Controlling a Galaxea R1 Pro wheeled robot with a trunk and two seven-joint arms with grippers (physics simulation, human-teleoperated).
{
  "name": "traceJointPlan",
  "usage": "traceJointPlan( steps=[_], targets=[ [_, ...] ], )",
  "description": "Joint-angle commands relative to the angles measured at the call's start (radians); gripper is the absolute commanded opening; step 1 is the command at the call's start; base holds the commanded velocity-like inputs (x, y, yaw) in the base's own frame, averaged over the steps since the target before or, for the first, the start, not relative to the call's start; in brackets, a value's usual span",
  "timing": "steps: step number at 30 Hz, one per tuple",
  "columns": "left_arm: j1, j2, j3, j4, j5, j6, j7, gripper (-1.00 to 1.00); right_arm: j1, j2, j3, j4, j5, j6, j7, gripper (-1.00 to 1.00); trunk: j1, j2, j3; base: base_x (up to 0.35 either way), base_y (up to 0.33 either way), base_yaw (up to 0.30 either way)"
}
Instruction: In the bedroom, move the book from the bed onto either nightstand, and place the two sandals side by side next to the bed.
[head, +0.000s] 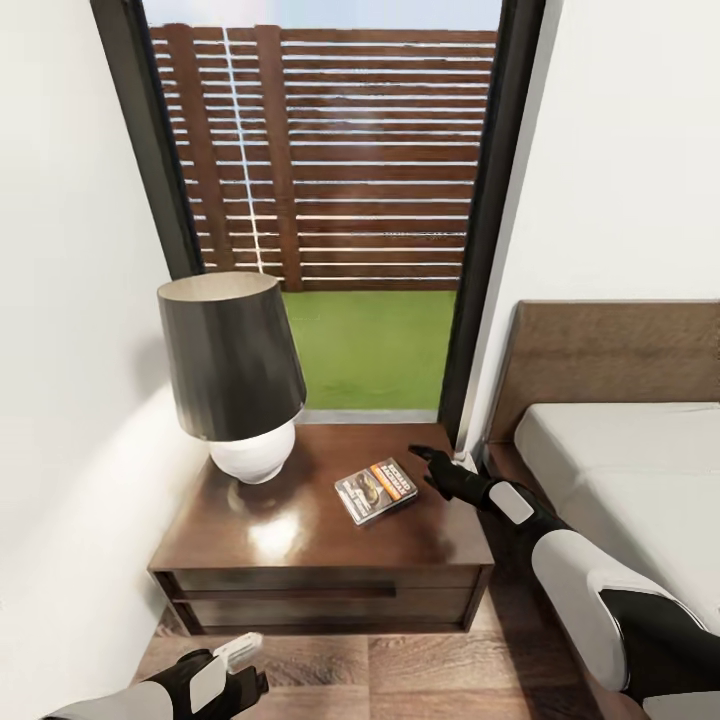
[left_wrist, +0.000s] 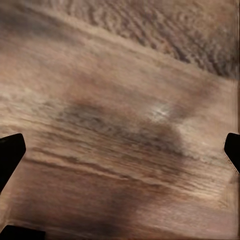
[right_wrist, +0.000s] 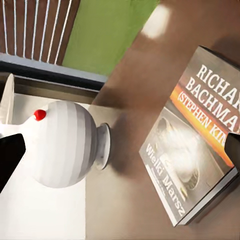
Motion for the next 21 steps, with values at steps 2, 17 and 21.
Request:
traceJointPlan(
  steps=[2, 17, 21],
  targets=[
    [-0.001, 0.0, -0.008, 0.001, 0.011, 0.003, 0.002, 1.0, 0.0, 0.0, -0.008, 0.0, 0.0, 0.008, 0.001, 1.0, -0.001, 0.0, 0.007, 0.0, 0.0, 0.0],
    [-0.001, 0.0, -0.008, 0.001, 0.011, 0.003, 0.002, 1.0, 0.0, 0.0, -0.008, 0.0, 0.002, 0.008, 0.001, 1.0, -0.008, 0.004, 0.065, 0.0, 0.0, 0.0],
    [-0.001, 0.001, -0.008, 0.002, 0.011, 0.003, 0.002, 1.0, 0.0, 0.0, -0.008, 0.0, 0.016, 0.008, 0.0, 1.0, -0.02, 0.025, 0.078, 0.0, 0.0, 0.0]
  ],
)
